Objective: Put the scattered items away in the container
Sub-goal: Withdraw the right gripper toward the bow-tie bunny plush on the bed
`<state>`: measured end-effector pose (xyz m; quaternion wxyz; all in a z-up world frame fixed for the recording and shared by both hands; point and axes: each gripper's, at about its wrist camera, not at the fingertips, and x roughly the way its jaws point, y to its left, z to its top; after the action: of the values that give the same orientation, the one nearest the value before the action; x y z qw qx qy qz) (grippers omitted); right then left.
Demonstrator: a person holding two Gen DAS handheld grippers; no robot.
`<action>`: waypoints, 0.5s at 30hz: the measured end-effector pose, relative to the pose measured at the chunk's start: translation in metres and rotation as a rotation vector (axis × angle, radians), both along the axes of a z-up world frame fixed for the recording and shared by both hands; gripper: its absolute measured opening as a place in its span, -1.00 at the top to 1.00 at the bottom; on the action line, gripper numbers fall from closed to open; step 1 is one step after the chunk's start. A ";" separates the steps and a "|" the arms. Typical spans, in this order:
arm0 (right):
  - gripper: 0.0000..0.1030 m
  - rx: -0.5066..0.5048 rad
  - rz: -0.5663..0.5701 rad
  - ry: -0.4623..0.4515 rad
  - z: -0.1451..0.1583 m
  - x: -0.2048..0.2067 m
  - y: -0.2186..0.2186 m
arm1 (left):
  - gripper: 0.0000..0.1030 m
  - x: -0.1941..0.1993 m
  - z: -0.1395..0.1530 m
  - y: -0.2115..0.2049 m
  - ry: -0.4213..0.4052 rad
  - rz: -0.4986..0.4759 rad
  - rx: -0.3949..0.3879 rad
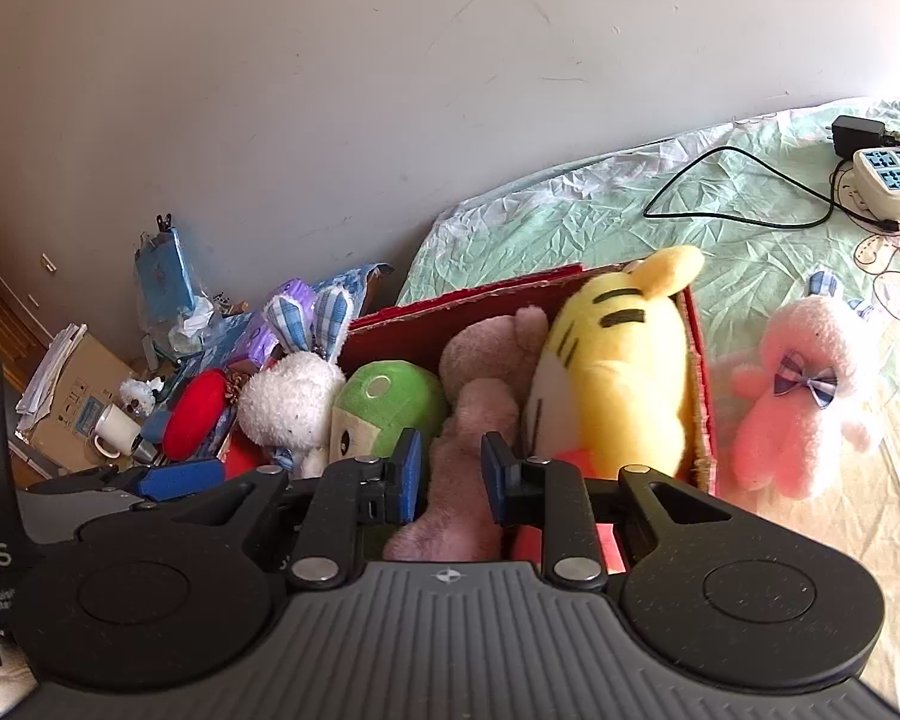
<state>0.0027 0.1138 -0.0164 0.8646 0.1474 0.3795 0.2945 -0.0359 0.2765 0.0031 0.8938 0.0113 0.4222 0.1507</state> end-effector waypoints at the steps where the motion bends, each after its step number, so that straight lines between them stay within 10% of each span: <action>1: 0.50 -0.005 0.005 -0.005 0.001 0.000 -0.003 | -0.98 0.000 0.000 -0.002 0.002 0.013 0.000; 15: 0.29 0.050 0.079 -0.102 0.018 -0.006 -0.052 | -0.99 -0.001 0.012 -0.037 0.028 0.151 0.086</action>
<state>-0.0029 0.0614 0.0014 0.8666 0.1386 0.3328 0.3452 -0.0372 0.2398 0.0149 0.8727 0.0201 0.4273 0.2355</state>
